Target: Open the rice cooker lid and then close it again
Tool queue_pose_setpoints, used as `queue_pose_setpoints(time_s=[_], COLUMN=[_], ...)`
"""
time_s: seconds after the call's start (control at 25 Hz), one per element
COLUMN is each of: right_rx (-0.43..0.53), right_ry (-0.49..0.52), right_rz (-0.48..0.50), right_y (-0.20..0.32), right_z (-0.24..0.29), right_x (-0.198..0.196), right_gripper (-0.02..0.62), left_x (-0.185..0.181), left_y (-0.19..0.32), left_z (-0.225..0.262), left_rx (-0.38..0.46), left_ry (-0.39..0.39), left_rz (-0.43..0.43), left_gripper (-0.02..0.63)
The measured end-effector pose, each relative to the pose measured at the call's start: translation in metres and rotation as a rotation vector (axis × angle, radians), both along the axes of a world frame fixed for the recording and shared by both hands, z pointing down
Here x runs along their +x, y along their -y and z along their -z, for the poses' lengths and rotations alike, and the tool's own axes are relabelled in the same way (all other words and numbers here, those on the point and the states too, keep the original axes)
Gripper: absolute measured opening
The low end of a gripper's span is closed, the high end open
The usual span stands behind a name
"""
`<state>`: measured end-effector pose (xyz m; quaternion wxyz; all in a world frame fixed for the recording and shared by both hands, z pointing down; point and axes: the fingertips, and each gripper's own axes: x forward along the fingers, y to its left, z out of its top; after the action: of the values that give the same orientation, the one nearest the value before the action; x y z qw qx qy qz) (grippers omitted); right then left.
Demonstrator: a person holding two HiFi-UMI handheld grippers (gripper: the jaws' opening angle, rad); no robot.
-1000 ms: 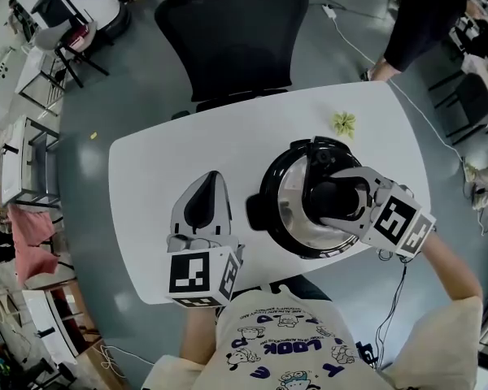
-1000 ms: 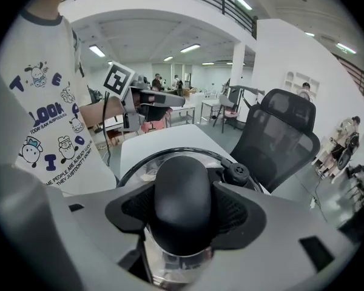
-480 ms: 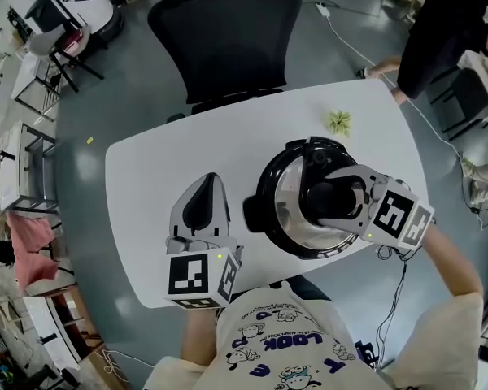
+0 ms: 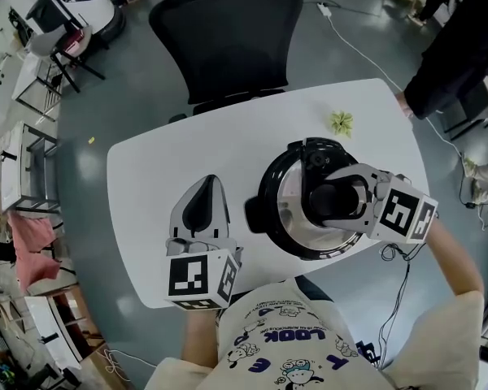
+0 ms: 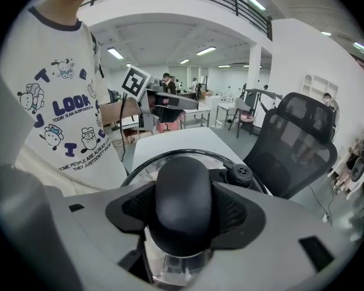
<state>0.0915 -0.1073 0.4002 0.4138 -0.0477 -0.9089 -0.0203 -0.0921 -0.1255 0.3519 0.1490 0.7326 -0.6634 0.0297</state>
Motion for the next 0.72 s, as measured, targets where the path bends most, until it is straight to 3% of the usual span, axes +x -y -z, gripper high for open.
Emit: queue_pose_setpoints(time_s=[0.32, 0.72], right_rx=[-0.023, -0.016], right_ry=[0.021, 0.003], right_rz=[0.023, -0.027], right_y=[0.003, -0.0002], right_z=[0.0012, 0.0033], right_x=[0.0011, -0.001], right_gripper=[0.295, 0.293], left_x=[0.001, 0.0047], left_y=[0.0003, 0.0045], left_z=[-0.0009, 0.0022], left_rx=[-0.002, -0.003], left_ry=[0.0, 0.001], left_rz=[-0.003, -0.02], left_gripper=[0.014, 0.014])
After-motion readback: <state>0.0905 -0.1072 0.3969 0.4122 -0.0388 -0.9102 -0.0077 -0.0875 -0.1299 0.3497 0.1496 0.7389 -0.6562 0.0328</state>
